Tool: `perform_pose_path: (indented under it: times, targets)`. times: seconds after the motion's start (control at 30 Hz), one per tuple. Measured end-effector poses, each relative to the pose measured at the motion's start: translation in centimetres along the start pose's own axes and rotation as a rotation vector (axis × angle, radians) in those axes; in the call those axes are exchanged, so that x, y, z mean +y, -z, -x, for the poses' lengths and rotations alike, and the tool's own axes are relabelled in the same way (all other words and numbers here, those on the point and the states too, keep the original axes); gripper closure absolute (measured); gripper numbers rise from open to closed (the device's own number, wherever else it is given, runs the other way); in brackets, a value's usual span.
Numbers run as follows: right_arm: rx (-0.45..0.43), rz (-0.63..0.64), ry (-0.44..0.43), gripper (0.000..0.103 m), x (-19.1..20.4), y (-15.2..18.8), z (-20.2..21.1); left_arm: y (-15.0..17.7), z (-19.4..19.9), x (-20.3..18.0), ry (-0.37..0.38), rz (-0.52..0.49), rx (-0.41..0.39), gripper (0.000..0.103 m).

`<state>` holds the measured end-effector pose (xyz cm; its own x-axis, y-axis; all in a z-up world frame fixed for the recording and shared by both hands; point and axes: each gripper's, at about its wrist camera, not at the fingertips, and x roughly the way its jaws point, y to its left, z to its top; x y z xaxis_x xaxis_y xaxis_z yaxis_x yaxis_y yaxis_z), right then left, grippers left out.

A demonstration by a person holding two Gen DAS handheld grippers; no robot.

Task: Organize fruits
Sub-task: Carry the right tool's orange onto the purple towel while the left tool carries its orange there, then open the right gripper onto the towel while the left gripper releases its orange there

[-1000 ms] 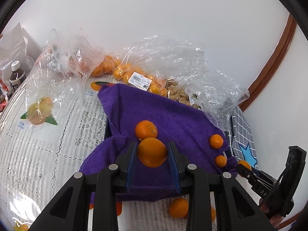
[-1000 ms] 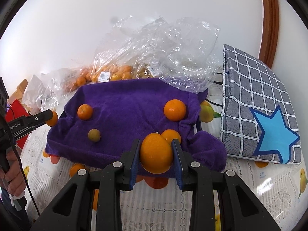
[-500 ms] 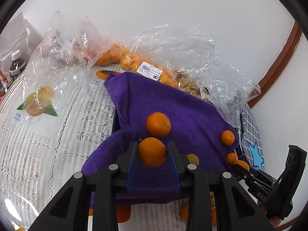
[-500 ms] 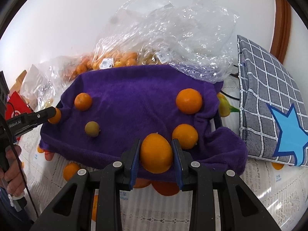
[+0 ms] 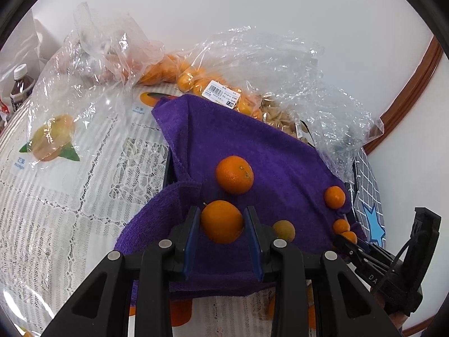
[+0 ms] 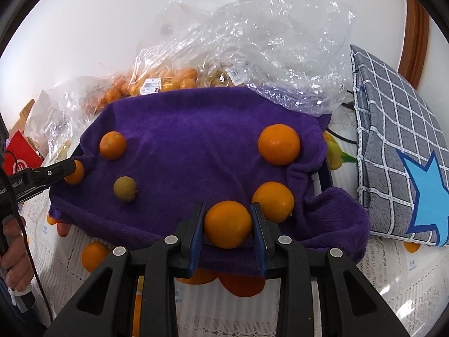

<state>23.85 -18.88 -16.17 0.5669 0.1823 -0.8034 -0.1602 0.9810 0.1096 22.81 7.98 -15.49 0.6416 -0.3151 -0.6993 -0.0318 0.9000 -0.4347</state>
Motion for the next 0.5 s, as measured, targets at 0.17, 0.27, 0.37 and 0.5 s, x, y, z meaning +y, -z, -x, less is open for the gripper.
perform_pose_path:
  times: [0.17,0.27,0.37,0.5]
  targets:
    - [0.006,0.011,-0.001,0.071,0.0,0.0,-0.3,0.3,-0.7,-0.4,-0.006,-0.016,0.026,0.072]
    - [0.009,0.014,-0.005,0.071,-0.2,-0.1,-0.3,0.5,-0.9,-0.6,-0.010,-0.028,0.035,0.072]
    - [0.008,0.025,0.001,0.070,-0.2,0.0,-0.2,0.6,-1.1,-0.9,-0.022,-0.042,0.037,0.072]
    - [0.007,0.031,0.019,0.057,-0.3,0.2,0.3,0.6,-1.2,-1.0,-0.034,-0.056,0.039,0.072]
